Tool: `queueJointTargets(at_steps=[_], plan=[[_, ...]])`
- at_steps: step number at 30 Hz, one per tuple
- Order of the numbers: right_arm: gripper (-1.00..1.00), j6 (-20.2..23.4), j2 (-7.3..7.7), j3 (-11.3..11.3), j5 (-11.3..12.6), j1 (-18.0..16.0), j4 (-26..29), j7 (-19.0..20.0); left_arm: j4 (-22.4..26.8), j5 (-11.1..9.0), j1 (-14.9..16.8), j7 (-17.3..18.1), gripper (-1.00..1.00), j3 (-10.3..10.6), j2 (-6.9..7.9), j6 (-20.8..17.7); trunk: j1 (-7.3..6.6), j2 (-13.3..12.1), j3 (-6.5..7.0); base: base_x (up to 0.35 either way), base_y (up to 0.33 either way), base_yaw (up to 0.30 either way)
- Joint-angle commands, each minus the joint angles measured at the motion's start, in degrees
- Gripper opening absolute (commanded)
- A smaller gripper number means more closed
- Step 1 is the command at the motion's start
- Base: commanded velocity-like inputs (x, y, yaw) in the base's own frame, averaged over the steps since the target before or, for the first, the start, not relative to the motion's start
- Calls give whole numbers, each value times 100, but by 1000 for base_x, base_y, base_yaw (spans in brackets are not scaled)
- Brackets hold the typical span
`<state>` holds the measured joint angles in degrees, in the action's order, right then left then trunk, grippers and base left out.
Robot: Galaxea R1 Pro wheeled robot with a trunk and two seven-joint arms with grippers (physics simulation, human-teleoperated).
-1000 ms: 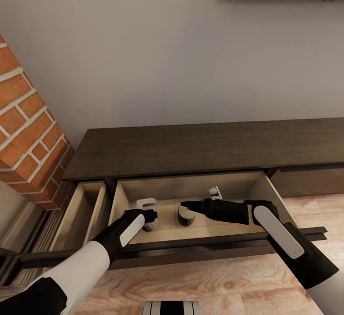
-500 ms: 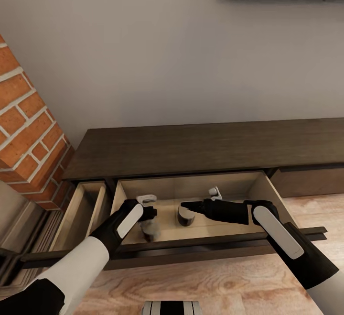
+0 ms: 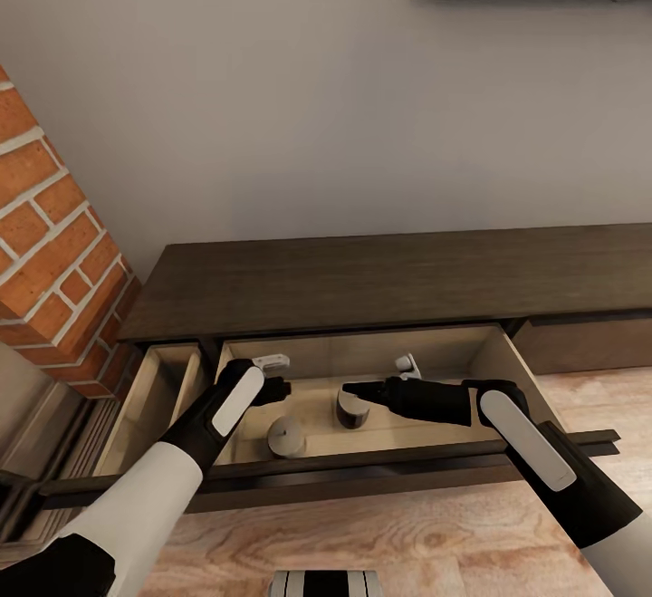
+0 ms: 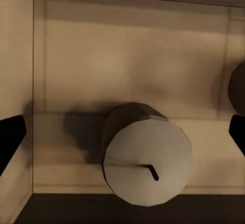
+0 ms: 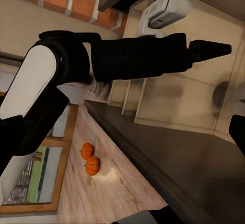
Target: Place each of the two pumpkins and all three candles from the living room inside a cabinet in the living room (use any cabinet), then make sure every cabinet is closed, and position the cauldron so it is next to a table in the living room.
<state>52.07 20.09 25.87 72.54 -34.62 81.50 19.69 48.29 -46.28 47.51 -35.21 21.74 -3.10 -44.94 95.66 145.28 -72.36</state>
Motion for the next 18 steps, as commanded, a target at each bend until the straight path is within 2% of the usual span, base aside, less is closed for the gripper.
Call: queueJointTargets(at_steps=[1,4,12,18], plan=[[100,4,4,6,-30,-3,-2,36,5,-57,4,-61,100,10,2,-4,-1,2,-5,0,0,0],[100,4,4,6,-33,-3,-2,36,5,-51,3,-63,100,-1,-4,-5,4,5,-49,0,0,0],[100,4,4,6,-38,-7,-4,35,3,-111,3,-52,100,-20,-16,-17,4,5,-49,0,0,0],[100,4,4,9,-38,-8,-5,35,-11,-145,3,-40,100,-21,-23,-31,-11,-3,84,0,0,0]])
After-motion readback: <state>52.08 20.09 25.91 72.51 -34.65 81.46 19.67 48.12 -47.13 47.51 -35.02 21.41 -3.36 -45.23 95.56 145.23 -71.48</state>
